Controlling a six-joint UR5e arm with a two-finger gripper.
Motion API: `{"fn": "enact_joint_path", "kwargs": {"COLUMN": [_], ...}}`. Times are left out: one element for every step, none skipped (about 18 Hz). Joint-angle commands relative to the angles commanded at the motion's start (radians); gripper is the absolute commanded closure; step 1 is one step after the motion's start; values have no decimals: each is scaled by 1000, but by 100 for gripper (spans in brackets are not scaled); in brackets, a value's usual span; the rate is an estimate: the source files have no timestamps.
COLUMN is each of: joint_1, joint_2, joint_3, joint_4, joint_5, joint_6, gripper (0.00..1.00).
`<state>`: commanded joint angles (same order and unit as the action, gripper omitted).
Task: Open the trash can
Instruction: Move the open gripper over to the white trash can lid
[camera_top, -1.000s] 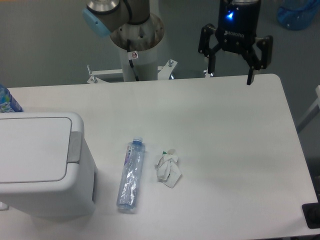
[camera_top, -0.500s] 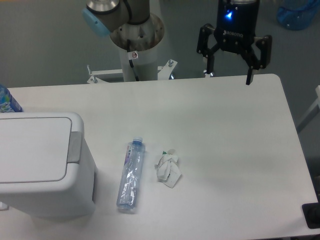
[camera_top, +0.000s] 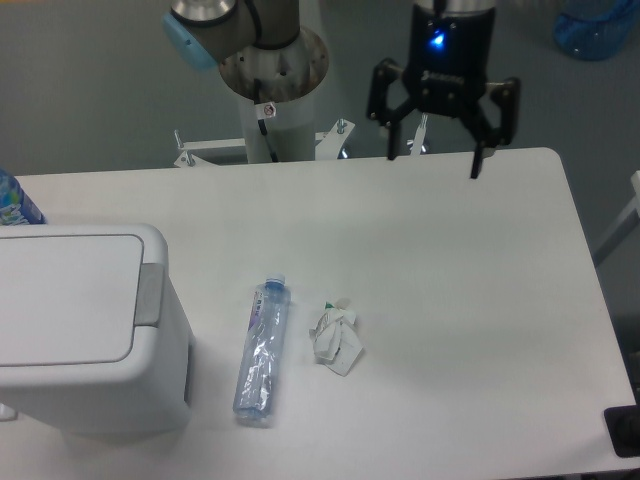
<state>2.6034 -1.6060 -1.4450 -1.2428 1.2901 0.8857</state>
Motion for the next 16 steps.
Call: {"fn": "enact_joint_path", "kwargs": {"joint_1": [-20, -41, -66, -92, -110, -126, -143, -161, -180, -193, -206, -224, -241, -253, -265, -276], "joint_2": [-3, -9, -18, -25, -29, -35, -38, -43, -49, -54, -58, -67, -72, -80, -84, -89], "joint_3": [0, -3, -3, -3, -6, -8, -8, -12, -14, -14, -14, -14, -12, -12, -12, -12], "joint_4": [23, 48, 69, 86, 98, 106, 108, 108, 108, 108, 108, 108, 109, 111, 118, 126], "joint_5": [0, -2, -2, 0, 0, 0, 0, 0, 0, 0, 0, 0, 2, 2, 2, 2], "joint_6": [-67, -138, -202, -255, -295, -327, -349, -366, -378, -386, -386, -386, -387, -389, -390, -392], "gripper": [0, 0, 0, 0, 0, 0, 0, 0, 0, 0, 0, 0, 0, 0, 0, 0]}}
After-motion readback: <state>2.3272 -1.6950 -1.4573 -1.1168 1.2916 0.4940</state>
